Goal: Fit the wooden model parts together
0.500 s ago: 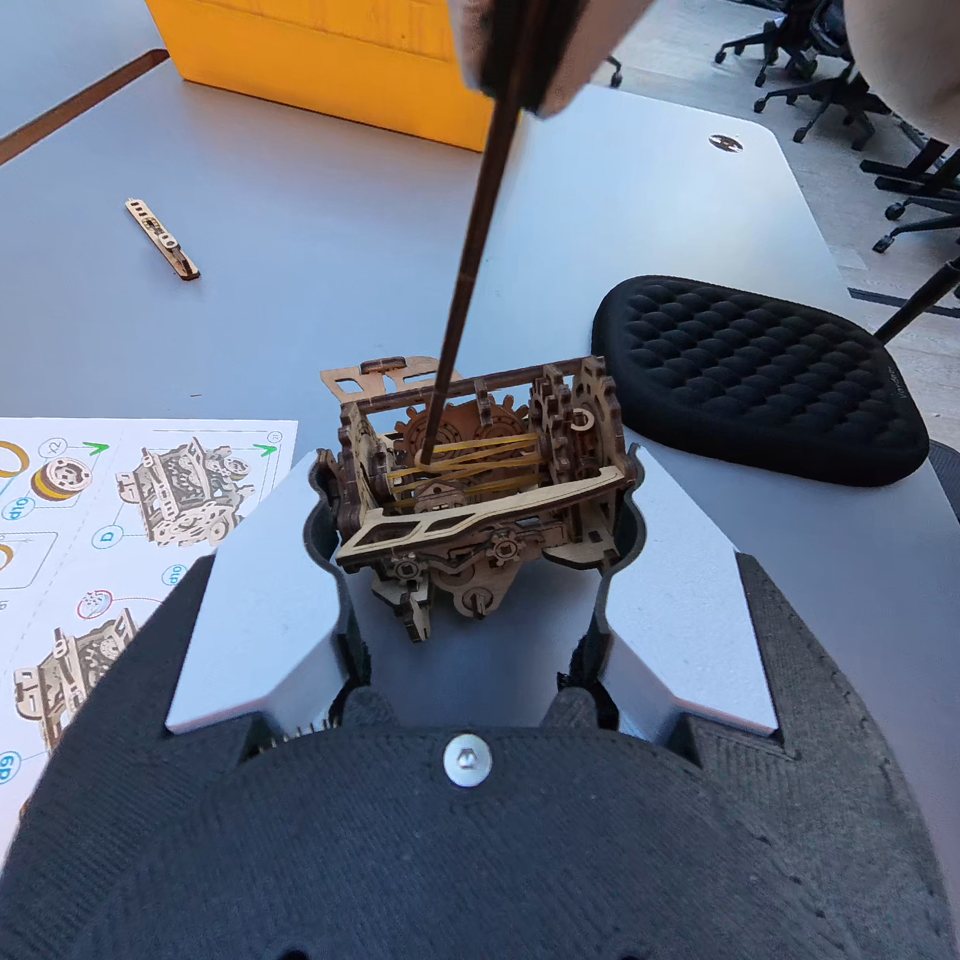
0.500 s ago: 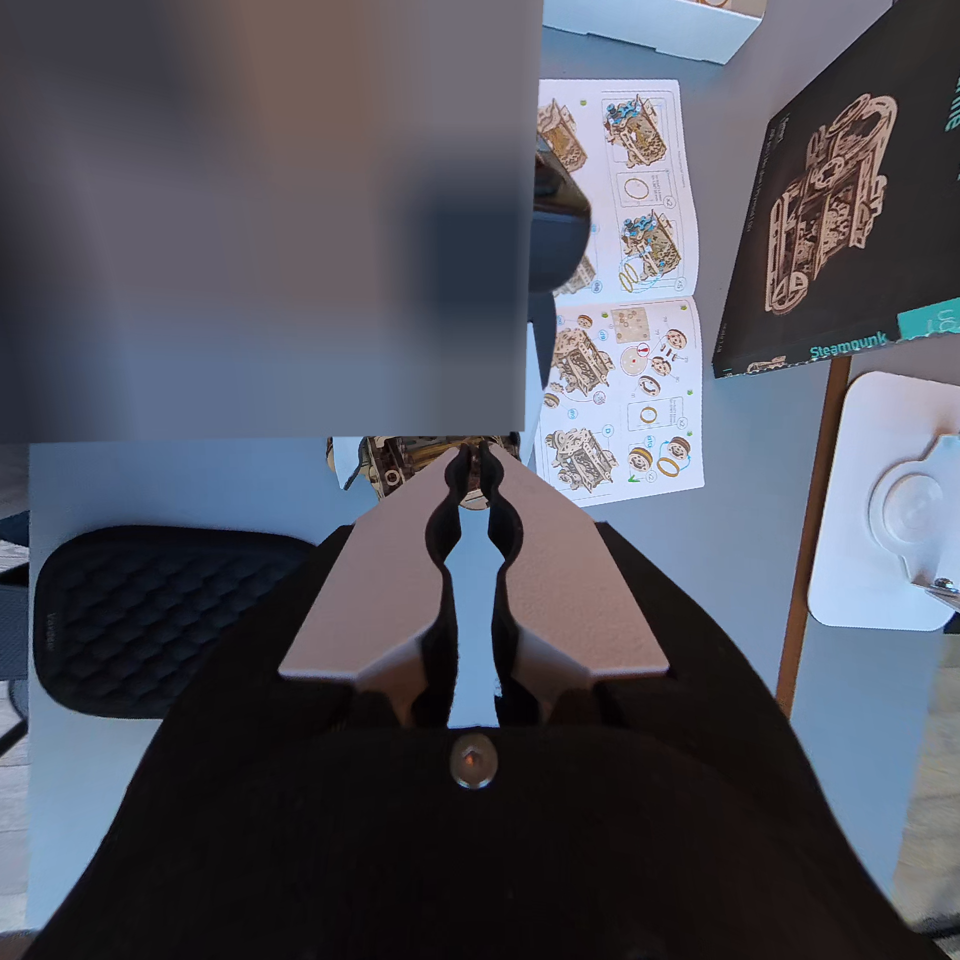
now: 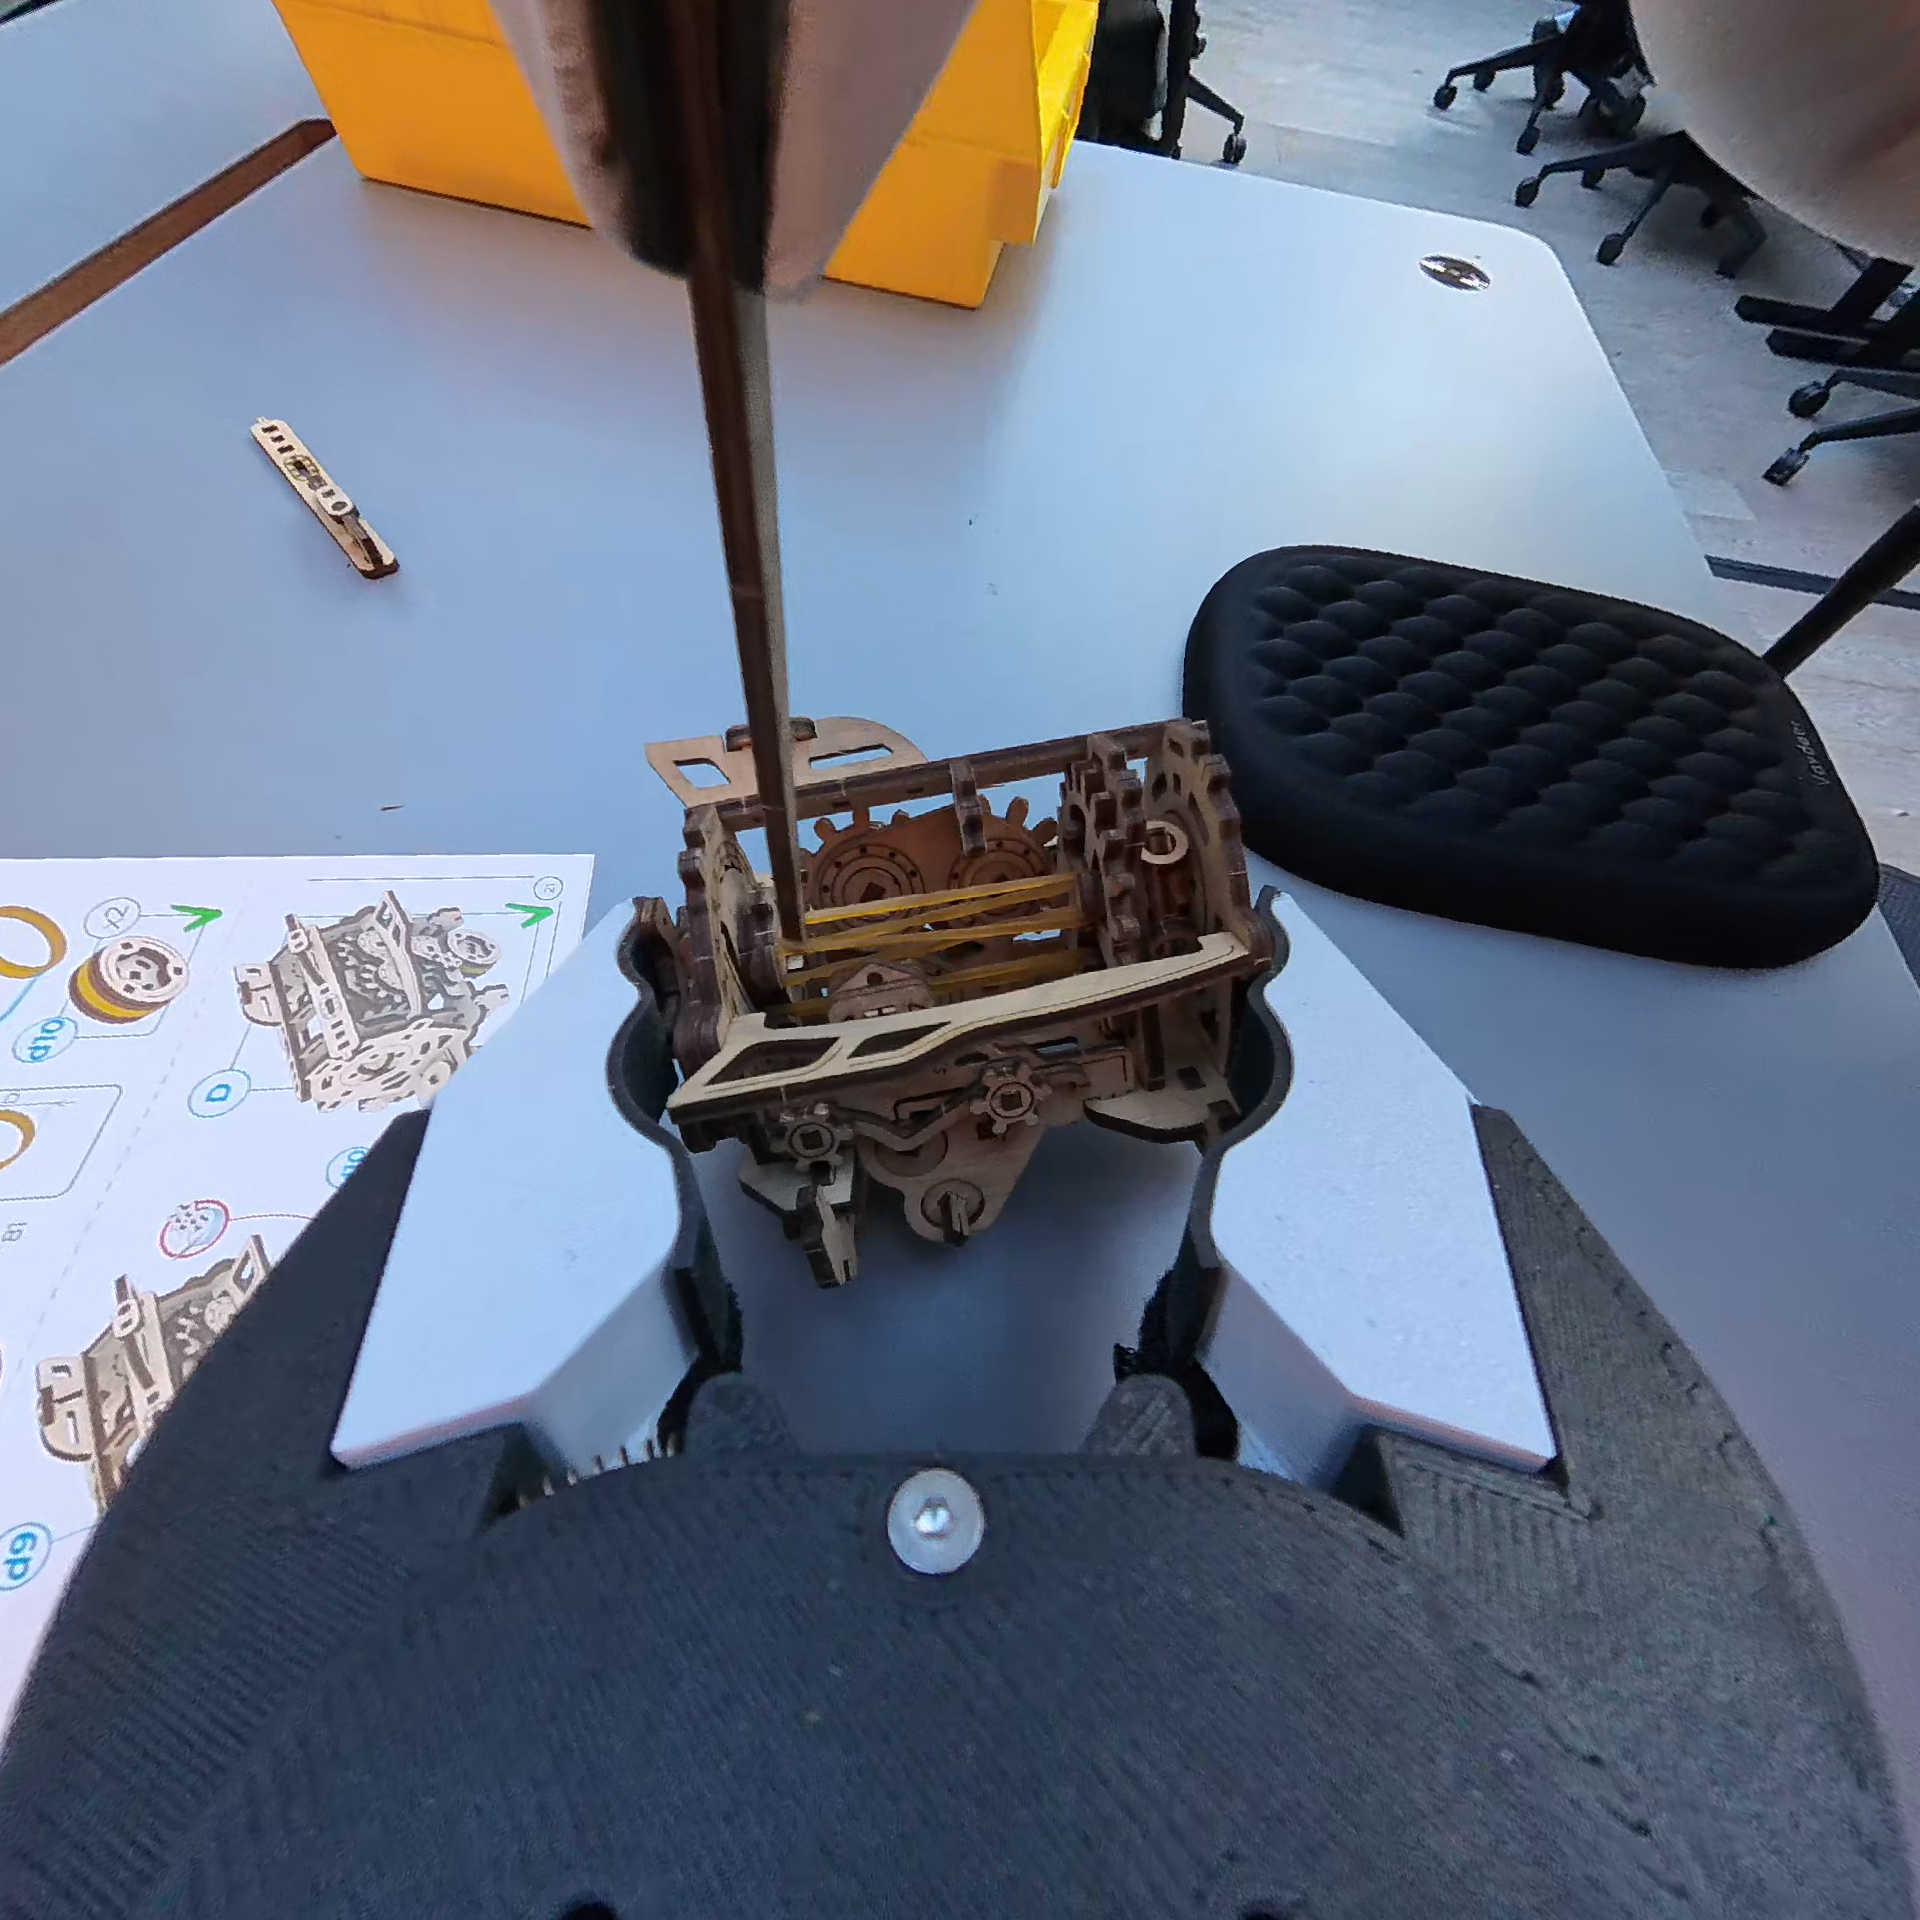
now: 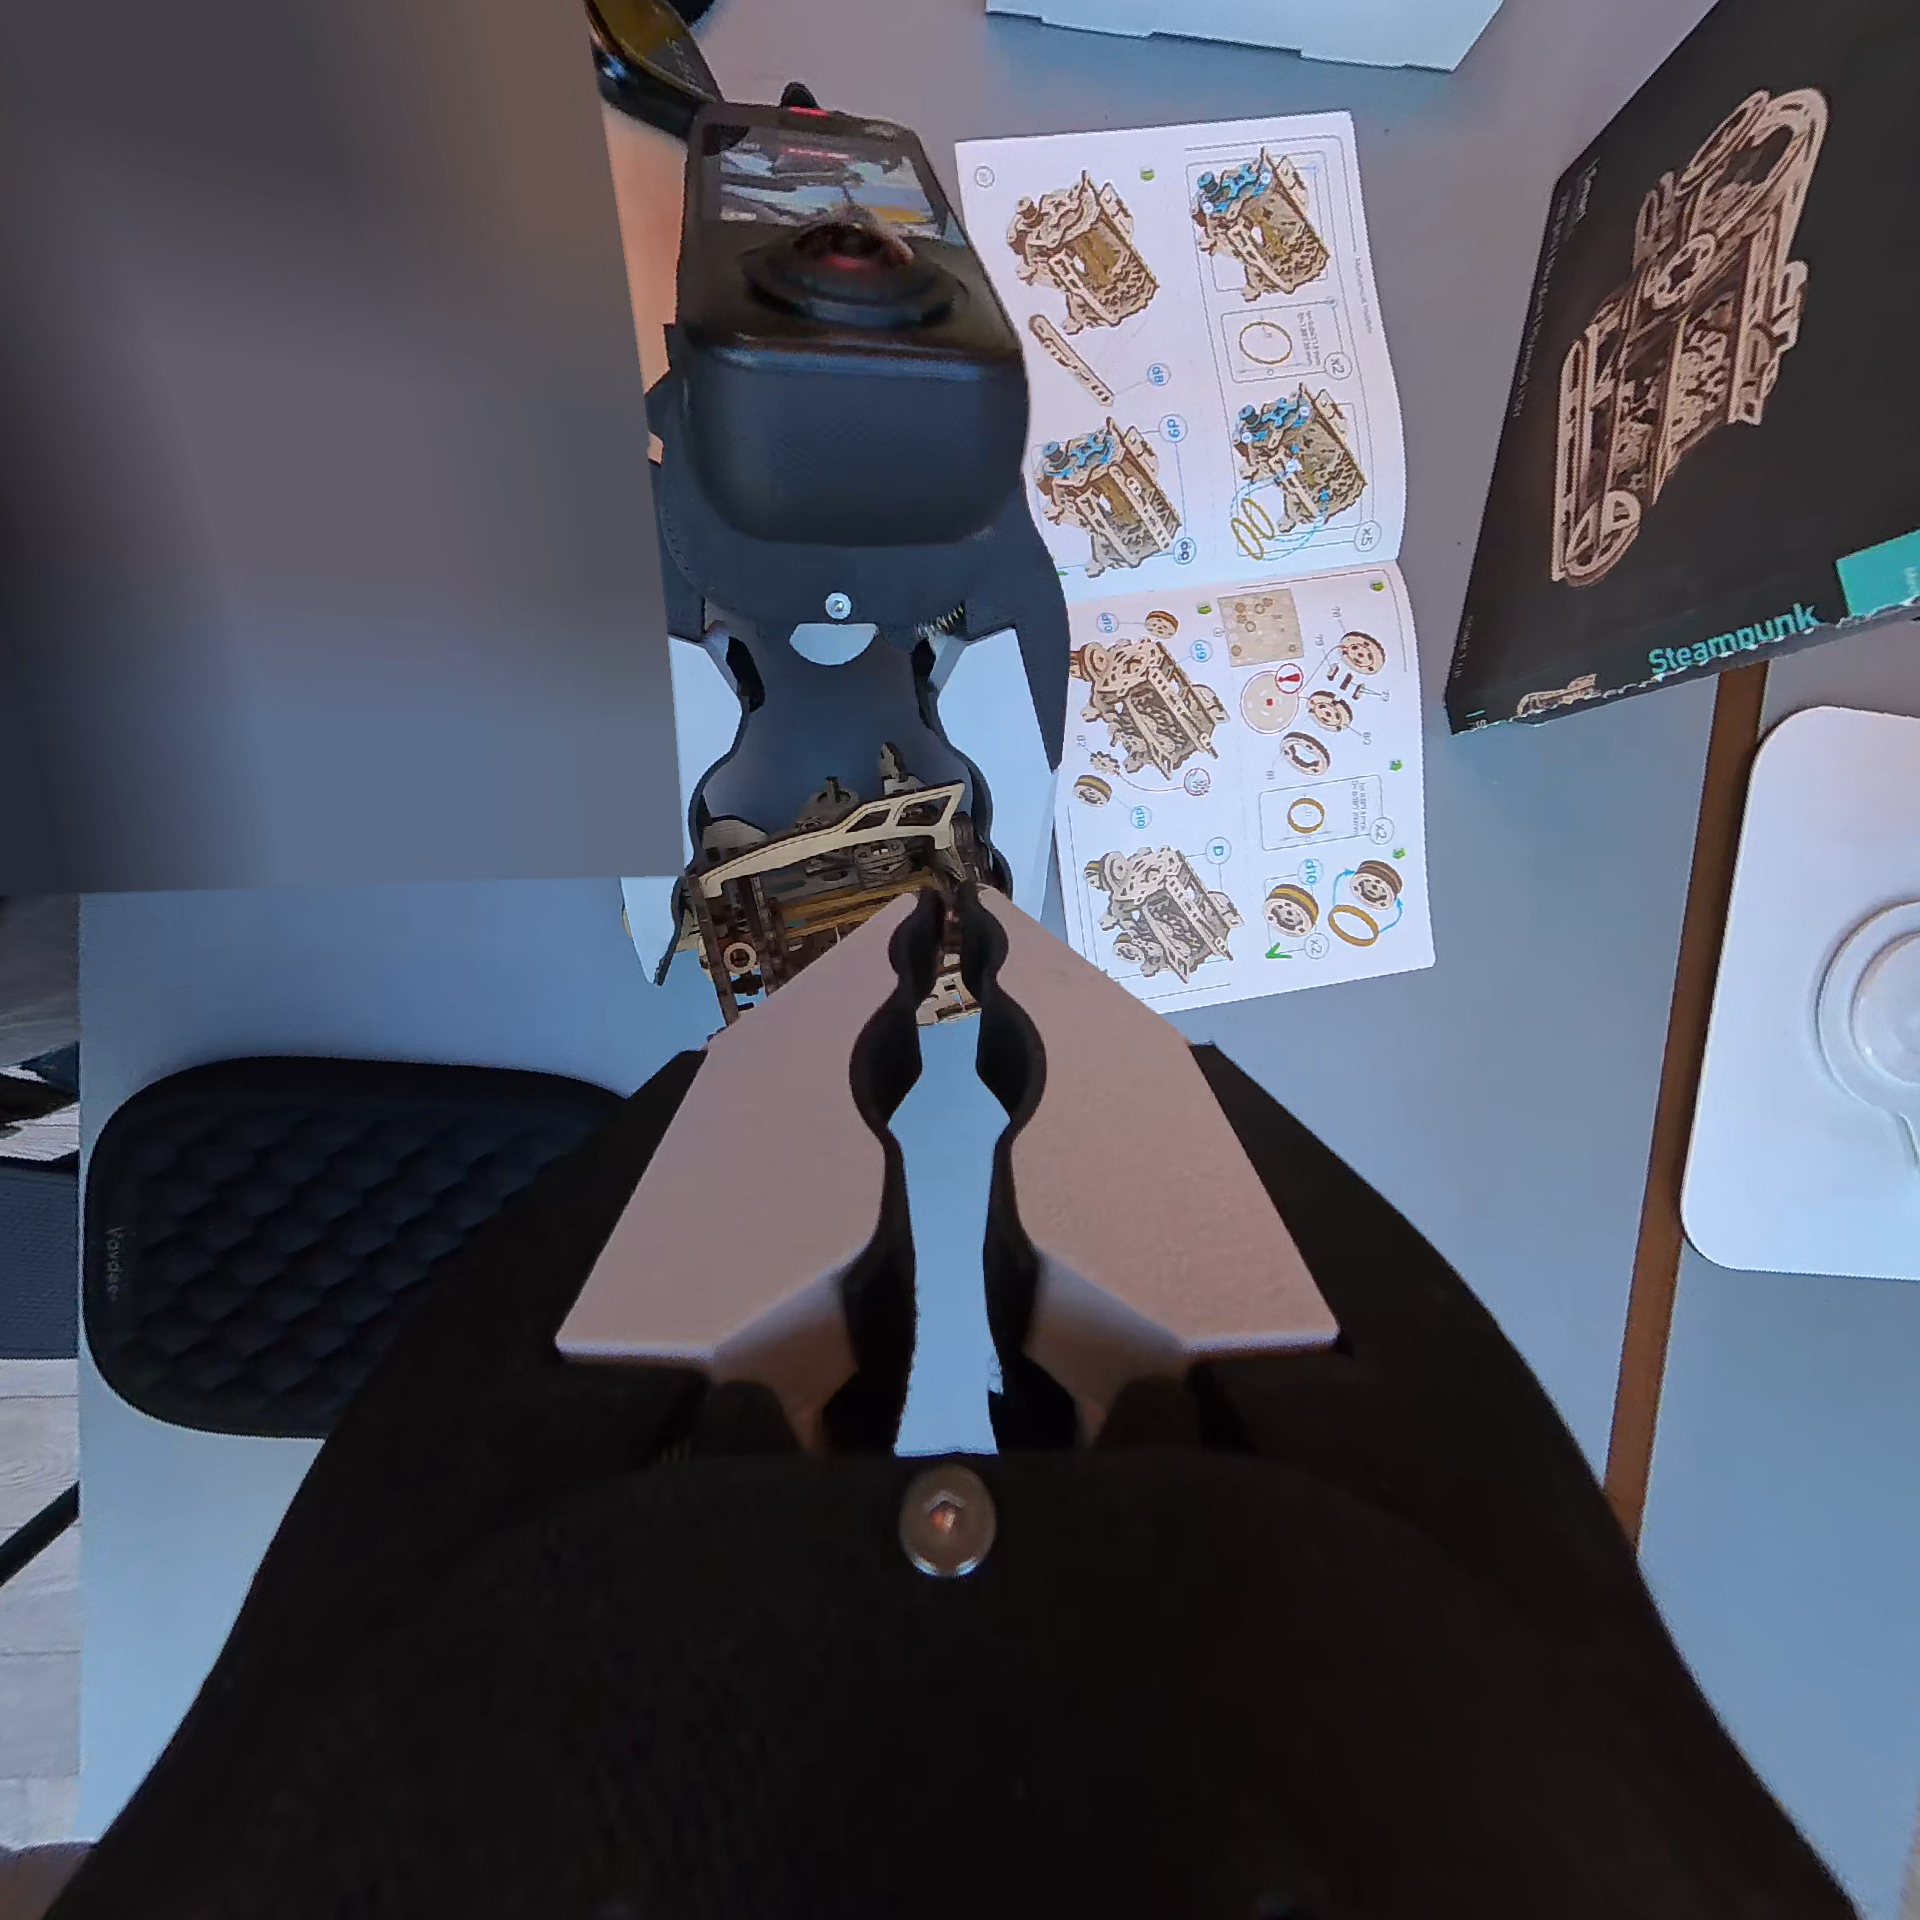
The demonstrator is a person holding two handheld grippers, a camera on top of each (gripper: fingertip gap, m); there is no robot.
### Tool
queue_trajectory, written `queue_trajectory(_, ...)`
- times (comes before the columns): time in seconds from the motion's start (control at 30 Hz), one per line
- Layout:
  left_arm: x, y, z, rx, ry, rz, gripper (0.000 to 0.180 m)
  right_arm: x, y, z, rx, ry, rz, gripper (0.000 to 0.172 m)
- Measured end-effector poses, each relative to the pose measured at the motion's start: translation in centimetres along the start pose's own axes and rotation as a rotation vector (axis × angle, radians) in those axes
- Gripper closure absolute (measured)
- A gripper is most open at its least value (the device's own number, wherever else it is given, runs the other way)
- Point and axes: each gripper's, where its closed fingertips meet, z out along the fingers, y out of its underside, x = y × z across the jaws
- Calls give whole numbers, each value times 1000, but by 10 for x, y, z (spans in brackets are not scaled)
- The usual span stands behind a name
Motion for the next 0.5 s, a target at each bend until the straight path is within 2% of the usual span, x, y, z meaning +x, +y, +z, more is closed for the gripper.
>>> queue_trajectory(0.5,1,-3,3,6,11,3,72,7,2,-3,36,38,8,170)
